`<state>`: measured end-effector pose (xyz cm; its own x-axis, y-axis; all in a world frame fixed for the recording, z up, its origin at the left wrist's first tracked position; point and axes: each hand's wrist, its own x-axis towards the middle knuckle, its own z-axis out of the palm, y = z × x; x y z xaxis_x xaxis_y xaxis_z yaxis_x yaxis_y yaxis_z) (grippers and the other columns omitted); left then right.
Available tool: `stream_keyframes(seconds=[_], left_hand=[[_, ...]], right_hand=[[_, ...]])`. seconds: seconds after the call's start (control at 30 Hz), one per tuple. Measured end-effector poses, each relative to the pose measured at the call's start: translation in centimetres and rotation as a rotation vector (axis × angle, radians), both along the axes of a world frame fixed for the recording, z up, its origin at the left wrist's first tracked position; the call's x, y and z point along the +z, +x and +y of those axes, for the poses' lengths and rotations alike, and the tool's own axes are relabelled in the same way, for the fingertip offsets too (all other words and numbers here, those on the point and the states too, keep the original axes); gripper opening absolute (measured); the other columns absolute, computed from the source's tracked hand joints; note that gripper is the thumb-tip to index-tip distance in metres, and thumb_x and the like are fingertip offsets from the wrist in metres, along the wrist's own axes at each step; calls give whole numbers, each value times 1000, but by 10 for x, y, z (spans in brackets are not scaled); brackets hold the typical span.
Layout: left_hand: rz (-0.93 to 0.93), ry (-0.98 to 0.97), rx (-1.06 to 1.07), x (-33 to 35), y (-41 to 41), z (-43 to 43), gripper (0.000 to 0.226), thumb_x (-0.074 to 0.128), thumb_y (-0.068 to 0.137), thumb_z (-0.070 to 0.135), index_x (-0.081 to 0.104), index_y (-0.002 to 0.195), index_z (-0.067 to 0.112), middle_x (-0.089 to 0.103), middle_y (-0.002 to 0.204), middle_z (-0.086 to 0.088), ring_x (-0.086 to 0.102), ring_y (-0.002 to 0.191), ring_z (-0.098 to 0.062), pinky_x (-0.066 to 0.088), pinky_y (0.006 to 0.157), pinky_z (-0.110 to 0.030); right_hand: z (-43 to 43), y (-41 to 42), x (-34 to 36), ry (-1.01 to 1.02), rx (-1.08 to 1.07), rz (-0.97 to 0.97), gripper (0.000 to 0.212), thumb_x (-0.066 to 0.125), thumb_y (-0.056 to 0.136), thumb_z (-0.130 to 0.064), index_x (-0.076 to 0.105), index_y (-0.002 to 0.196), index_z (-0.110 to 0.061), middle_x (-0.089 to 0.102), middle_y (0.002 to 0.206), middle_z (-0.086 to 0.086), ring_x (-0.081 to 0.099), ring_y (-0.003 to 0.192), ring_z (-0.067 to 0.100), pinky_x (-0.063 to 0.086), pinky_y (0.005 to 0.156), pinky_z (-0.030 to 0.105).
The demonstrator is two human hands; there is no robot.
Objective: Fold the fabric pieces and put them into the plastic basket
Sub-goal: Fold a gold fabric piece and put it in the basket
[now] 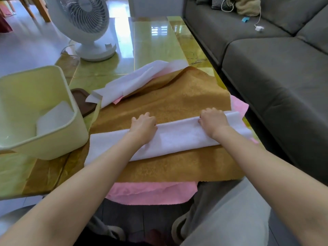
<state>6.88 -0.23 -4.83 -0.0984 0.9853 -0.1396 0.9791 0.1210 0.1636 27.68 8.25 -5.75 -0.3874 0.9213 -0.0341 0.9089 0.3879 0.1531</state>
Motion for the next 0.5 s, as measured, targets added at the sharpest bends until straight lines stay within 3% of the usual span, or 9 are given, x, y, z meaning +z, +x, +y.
stream_keyframes(seconds=[0.37, 0.5], left_hand=[[5, 17, 8, -6, -5, 9, 16, 44, 96, 15, 57, 106, 14, 51, 105, -5, 43, 86, -17, 40, 90, -39], [35, -12, 42, -7, -6, 10, 19, 44, 96, 17, 55, 111, 15, 51, 112, -7, 46, 99, -22, 37, 95, -42]], right_hand=[[10, -6, -5, 20, 8, 7, 21, 40, 97, -16, 52, 113, -10, 52, 119, 9, 50, 111, 27, 40, 90, 36], [10, -12, -4, 14, -3, -1, 19, 42, 97, -15, 51, 113, -10, 52, 119, 9, 51, 110, 27, 40, 90, 36]])
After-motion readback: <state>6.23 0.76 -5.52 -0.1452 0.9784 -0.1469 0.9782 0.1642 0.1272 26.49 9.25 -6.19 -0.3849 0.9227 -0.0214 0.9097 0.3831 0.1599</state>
